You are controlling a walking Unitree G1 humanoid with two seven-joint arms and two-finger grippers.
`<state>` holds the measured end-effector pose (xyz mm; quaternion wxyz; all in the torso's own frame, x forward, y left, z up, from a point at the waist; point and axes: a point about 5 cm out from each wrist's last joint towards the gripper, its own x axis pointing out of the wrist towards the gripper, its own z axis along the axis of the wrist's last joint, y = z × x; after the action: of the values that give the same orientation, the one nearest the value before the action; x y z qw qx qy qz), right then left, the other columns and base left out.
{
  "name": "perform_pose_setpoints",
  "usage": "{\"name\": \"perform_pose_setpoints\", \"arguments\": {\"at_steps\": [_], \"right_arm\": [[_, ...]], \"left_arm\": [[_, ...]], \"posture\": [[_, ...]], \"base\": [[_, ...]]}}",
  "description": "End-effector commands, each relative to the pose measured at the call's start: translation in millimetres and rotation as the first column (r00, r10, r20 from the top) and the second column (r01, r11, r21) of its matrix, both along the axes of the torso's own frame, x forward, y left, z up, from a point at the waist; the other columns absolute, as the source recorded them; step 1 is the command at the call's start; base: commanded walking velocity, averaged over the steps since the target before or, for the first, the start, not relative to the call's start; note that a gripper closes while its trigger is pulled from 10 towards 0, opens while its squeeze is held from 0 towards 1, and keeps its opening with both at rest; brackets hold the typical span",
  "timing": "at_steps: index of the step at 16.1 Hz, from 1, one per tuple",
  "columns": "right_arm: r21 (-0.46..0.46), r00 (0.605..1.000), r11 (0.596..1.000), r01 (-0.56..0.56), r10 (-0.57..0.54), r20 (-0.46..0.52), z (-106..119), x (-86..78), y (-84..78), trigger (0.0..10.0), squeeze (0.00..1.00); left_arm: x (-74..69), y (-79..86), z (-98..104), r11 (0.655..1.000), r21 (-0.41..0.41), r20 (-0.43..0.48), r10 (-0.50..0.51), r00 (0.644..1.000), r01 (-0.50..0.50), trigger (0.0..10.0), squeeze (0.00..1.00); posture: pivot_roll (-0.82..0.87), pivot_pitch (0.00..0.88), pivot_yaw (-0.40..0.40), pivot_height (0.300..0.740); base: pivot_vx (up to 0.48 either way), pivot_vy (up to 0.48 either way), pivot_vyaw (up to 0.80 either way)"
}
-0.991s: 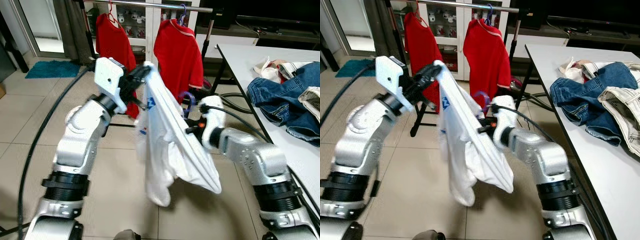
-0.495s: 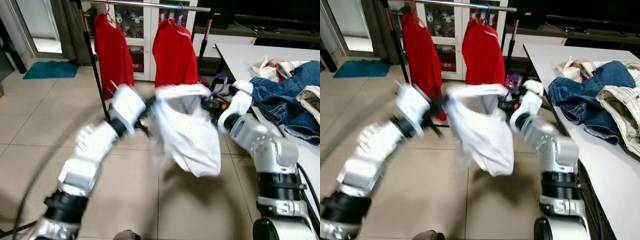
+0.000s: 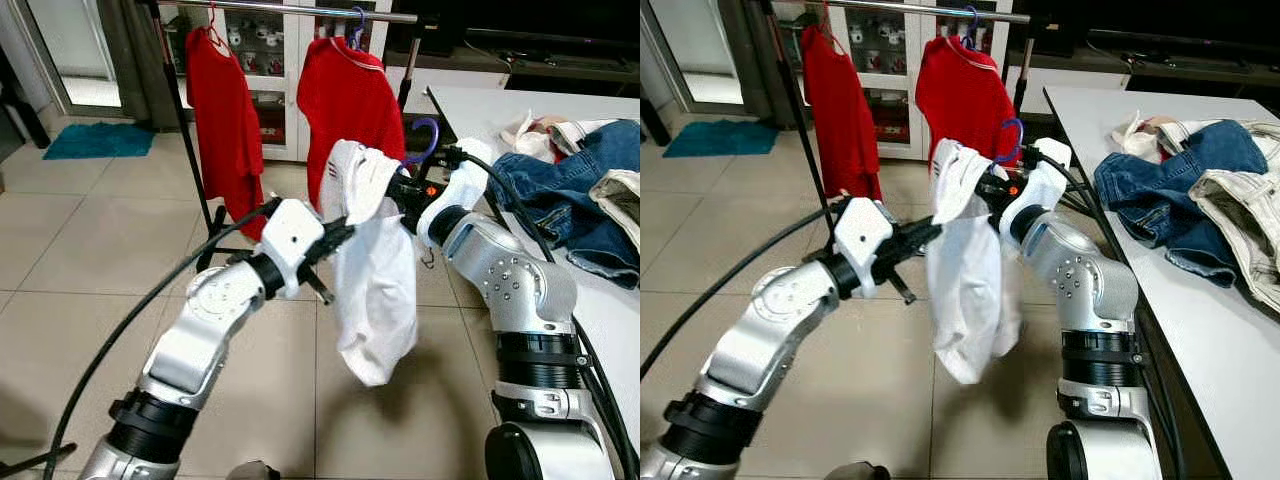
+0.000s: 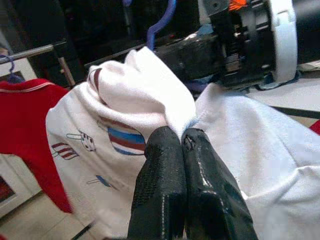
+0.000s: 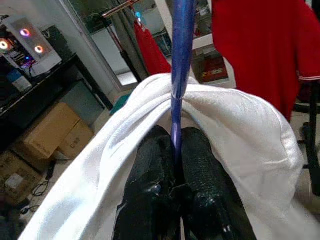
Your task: Hang hanger
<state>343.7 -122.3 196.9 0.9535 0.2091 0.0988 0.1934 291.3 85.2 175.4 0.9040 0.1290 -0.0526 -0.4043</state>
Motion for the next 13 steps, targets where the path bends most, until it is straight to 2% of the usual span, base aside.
{"name": "perform_pose_setpoints", "arguments": {"at_steps": [1,13], "right_arm": [[0.016,0.998,1.000,-0.009,0.008,0.063,13.0,-0.1,1.1,10.0,0.00],[0.016,0.998,1.000,-0.009,0.008,0.063,13.0,-0.1,1.1,10.0,0.00]], "left_arm": [[0.3,-1.7,5.3,1.000,-0.011,0.009,-0.008,1.000,0.008,10.0,0.00],[0.3,-1.7,5.3,1.000,-0.011,0.009,-0.008,1.000,0.008,10.0,0.00]], "posture": [[0.08,0.000,-0.031,0.740],[0.08,0.000,-0.031,0.740]], "base": [[0.000,0.000,0.00],[0.000,0.000,0.00]]}}
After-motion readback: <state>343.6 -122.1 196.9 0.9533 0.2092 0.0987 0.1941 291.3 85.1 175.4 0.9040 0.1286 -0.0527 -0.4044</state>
